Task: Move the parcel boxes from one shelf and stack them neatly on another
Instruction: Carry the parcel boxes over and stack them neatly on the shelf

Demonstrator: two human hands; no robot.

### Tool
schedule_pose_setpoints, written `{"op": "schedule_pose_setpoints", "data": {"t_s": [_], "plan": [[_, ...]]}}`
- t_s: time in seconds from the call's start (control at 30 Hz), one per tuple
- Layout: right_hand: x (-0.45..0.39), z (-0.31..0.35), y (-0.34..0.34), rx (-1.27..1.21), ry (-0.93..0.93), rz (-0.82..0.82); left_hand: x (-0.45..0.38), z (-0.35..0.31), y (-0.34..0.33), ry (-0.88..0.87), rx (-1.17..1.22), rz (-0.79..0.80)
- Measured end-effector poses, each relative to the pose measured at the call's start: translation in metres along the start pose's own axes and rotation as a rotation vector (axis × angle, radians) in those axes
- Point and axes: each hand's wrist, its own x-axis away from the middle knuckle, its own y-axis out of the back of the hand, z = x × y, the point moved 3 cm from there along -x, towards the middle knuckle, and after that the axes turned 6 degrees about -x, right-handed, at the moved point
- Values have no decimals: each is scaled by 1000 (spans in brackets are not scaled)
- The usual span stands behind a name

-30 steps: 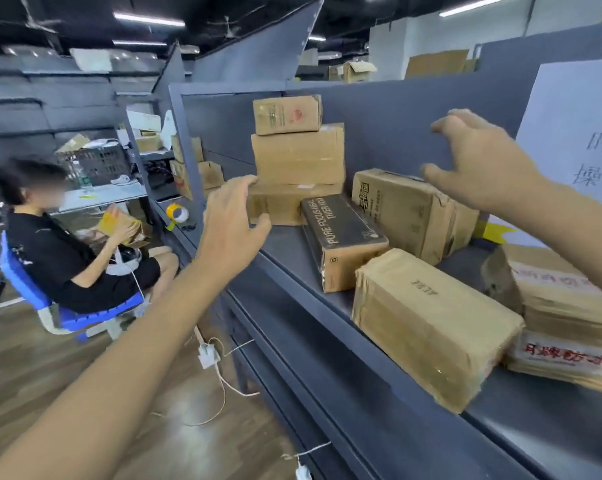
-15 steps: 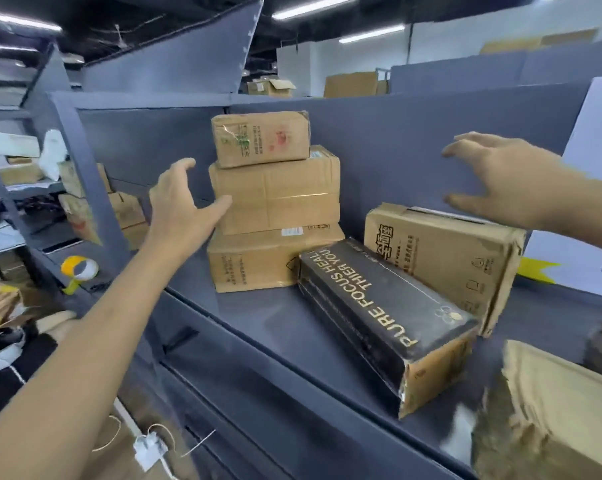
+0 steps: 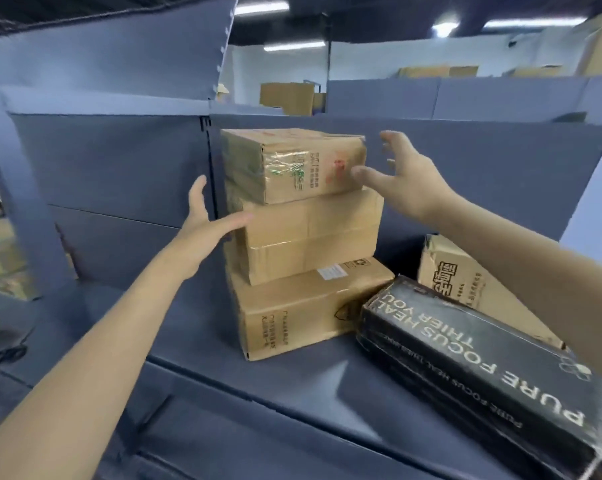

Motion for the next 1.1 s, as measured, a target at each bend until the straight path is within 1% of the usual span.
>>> {"op": "schedule_pose_setpoints", "data": {"t_s": [0.1, 0.17, 0.23, 0.3, 0.37, 0.43, 0.5, 0.63, 0.73, 0.87, 0.93, 1.1], "plan": [[-13, 1, -12, -248, -164, -92, -6, 2, -3, 102, 217, 60], [-24, 0, -16, -376, -283, -139, -11, 6, -6, 169, 297, 114], [-33, 3, -20, -472, -371, -127, -16, 5, -10, 211, 328, 179], [-38, 7, -26, -486, -417, -56, -20, 2, -16, 240, 326, 216], [-39, 10, -31, -468, -449, -17, -26, 2, -23, 254, 344, 203], [-38, 10, -36, -451, -482, -20, -29, 2, -29, 262, 366, 153], [-33, 9, -36, -463, -487, -40, -23, -3, -37, 287, 396, 145], [-27, 5, -28, -537, -521, -96, -8, -13, -57, 364, 405, 170], [-21, 1, -13, -599, -554, -138, 4, -19, -72, 381, 404, 163], [-12, -8, 5, -662, -554, -149, 16, -27, -80, 339, 418, 88], [-6, -10, 10, -738, -551, -167, 17, -26, -81, 369, 434, 61], [9, -34, 35, -837, -582, -341, 21, -26, -88, 461, 437, 115]]}}
